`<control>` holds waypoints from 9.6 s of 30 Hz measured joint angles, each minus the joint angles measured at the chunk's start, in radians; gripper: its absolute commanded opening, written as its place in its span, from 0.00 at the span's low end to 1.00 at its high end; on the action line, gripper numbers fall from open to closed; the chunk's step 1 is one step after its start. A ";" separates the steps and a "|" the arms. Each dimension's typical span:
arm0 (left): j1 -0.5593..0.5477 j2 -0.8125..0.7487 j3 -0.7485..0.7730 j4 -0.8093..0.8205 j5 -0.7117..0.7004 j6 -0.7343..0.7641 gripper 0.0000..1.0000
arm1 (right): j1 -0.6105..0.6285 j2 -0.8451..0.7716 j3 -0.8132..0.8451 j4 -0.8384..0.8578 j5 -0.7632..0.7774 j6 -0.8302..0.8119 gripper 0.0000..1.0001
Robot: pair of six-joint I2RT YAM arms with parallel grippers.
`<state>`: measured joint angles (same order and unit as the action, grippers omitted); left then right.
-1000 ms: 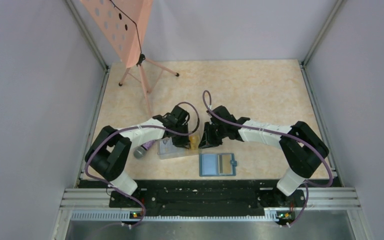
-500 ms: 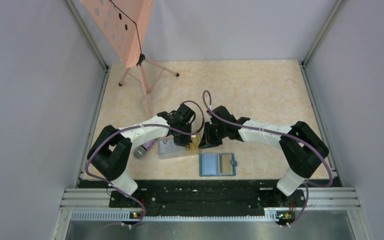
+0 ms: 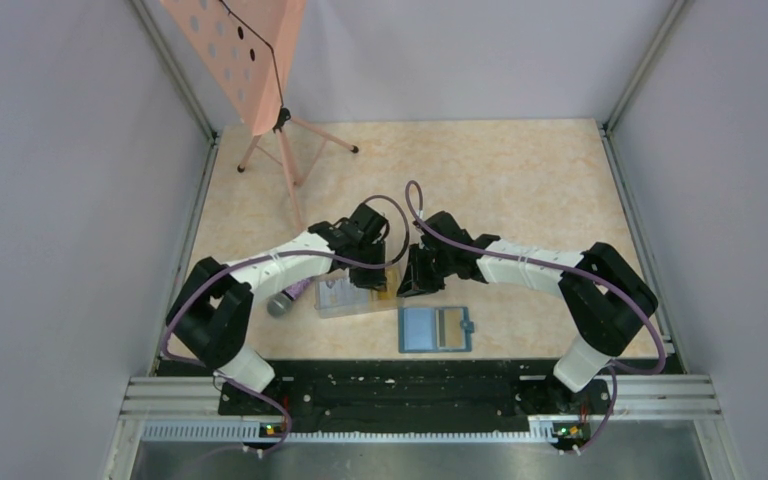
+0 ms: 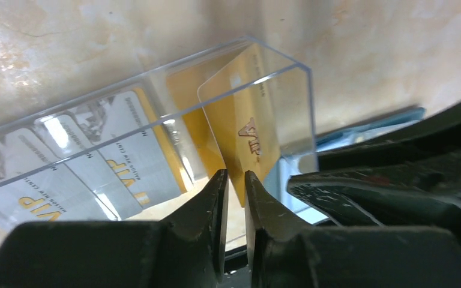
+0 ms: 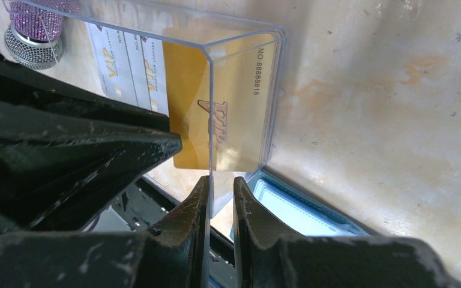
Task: Put the credit cards into the card holder
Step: Pick up the credit card from the storage box, then insert the credit card into the card holder, then move the storage box to the center of the board.
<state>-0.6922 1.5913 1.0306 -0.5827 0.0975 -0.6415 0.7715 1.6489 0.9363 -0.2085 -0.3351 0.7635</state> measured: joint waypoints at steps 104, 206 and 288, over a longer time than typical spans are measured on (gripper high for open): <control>-0.323 -0.110 -0.603 1.039 0.019 -0.619 0.00 | -0.151 -0.599 -0.484 -0.243 0.111 0.002 0.40; -0.382 0.119 -0.084 0.360 -0.001 -0.327 0.45 | -0.166 -0.576 -0.539 -0.164 0.049 0.002 0.38; 0.290 -0.284 -0.283 -0.058 -0.030 0.081 0.21 | 0.051 0.058 0.239 -0.141 0.023 -0.076 0.42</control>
<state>-0.4026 1.3075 0.7479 -0.6411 0.0673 -0.5606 0.8230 1.7065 1.1751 -0.3492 -0.3119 0.6872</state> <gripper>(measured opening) 0.226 0.427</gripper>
